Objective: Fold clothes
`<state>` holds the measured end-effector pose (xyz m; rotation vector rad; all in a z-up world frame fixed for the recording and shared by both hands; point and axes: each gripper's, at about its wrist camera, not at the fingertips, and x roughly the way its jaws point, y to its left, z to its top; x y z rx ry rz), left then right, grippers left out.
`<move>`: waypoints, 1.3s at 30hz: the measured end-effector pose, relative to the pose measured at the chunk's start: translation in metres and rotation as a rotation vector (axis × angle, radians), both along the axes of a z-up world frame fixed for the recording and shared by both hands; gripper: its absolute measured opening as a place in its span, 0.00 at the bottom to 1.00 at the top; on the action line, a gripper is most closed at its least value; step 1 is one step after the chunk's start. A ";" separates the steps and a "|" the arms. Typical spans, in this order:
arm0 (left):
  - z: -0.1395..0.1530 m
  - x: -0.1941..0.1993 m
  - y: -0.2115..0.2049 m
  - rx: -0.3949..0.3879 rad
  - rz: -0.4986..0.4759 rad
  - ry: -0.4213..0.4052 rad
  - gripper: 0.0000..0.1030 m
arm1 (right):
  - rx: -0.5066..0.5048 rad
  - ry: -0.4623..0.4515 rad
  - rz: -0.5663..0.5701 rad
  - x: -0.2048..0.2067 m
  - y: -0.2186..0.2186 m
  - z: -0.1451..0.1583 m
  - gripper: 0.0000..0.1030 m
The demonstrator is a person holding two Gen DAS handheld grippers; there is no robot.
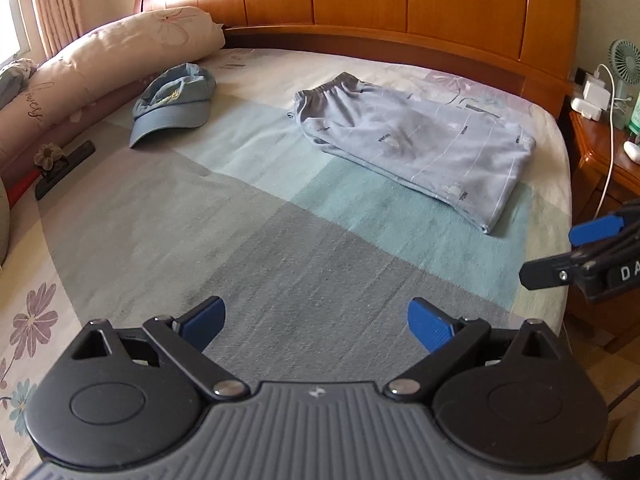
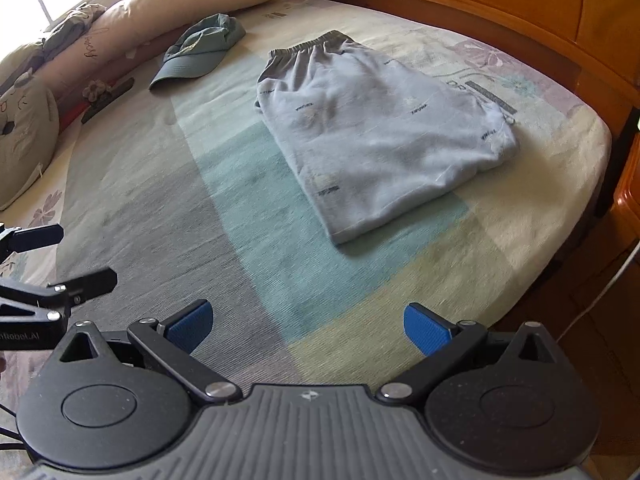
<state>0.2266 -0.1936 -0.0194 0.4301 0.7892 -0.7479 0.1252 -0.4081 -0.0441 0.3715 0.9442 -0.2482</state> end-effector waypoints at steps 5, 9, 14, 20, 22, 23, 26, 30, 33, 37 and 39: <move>0.003 0.001 -0.015 -0.023 0.048 0.044 0.95 | -0.012 -0.013 0.037 0.005 -0.015 0.003 1.00; 0.010 -0.001 -0.029 -0.040 0.039 0.058 0.95 | -0.023 -0.026 0.053 0.004 -0.024 0.008 1.00; 0.019 -0.001 -0.041 -0.060 0.031 0.073 0.95 | -0.026 -0.040 0.045 0.000 -0.036 0.012 1.00; 0.029 0.000 -0.055 -0.083 0.021 0.091 0.95 | -0.028 -0.038 0.008 -0.004 -0.049 0.010 1.00; 0.033 0.000 -0.059 -0.091 0.018 0.097 0.95 | -0.027 -0.038 -0.004 -0.005 -0.053 0.009 1.00; 0.034 0.000 -0.062 -0.095 0.016 0.099 0.95 | -0.026 -0.040 -0.009 -0.005 -0.054 0.009 1.00; 0.036 0.002 -0.063 -0.107 0.007 0.116 0.95 | -0.025 -0.046 -0.014 -0.003 -0.054 0.009 1.00; 0.038 0.004 -0.063 -0.121 0.004 0.127 0.95 | -0.024 -0.043 -0.009 0.001 -0.052 0.008 1.00; 0.039 0.007 -0.062 -0.124 0.014 0.125 0.95 | -0.022 -0.040 -0.003 0.005 -0.050 0.006 1.00; 0.037 0.012 -0.061 -0.123 0.028 0.129 0.95 | -0.028 -0.038 0.003 0.009 -0.048 0.005 1.00; 0.036 0.014 -0.061 -0.120 0.036 0.131 0.95 | -0.028 -0.037 0.003 0.011 -0.048 0.004 1.00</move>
